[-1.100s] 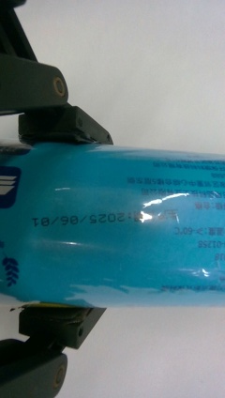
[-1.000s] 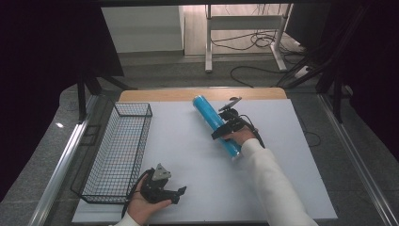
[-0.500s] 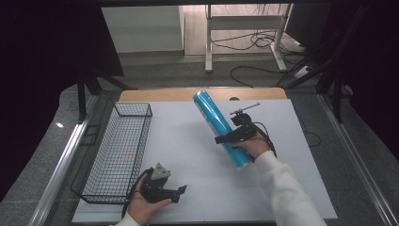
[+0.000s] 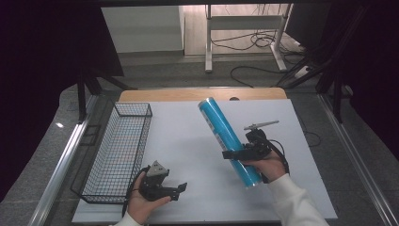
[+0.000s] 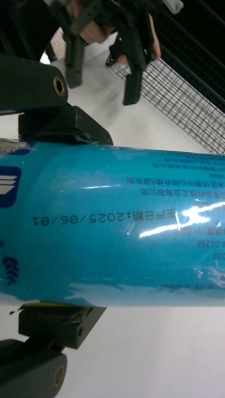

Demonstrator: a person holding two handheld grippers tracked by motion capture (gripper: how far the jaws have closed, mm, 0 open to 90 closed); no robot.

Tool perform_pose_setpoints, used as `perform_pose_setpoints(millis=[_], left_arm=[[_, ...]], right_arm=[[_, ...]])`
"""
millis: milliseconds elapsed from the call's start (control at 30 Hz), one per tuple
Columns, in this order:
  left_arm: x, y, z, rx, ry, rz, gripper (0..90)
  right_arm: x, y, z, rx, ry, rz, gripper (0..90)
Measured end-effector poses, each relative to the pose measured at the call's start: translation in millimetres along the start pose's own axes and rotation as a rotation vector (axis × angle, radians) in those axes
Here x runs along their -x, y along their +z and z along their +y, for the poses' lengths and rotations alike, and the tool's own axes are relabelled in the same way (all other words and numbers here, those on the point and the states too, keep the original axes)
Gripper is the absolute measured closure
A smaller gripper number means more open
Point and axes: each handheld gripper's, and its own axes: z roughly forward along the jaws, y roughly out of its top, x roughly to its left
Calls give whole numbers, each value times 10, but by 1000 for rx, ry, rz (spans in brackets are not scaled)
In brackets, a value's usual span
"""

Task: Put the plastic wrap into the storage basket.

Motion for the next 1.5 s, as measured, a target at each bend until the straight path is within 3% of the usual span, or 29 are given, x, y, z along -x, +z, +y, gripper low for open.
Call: perform_pose_setpoints(millis=[133, 433, 667, 833, 933, 1067, 1167, 1367, 1500], left_arm=[[13, -17, 49, 25, -17, -30, 127], [41, -44, 247, 134, -110, -161, 104], [51, 67, 428, 187, -150, -261, 85], [8, 171, 564, 224, -227, -385, 72], [-3, 240, 632, 232, -247, -410, 71], [-31, 357, 693, 232, -303, -468, 77], [-30, 422, 715, 223, -305, -479, 83], [-54, 504, 744, 235, -359, -523, 106], [-63, 585, 750, 210, -389, -524, 119]], right_arm=[[3, -51, -133, 14, 10, 2, 319], [-86, -97, -319, 29, 11, 13, 319], [-159, -18, -414, 24, -2, 20, 319], [-203, 74, -468, 23, -2, 36, 319], [-250, 125, -486, 25, -10, 42, 319], [-321, 189, -491, 39, -11, 55, 319], [-362, 227, -485, 39, -30, 56, 319], [-424, 317, -493, 37, -38, 67, 319], [-482, 400, -495, 39, -45, 66, 318]])
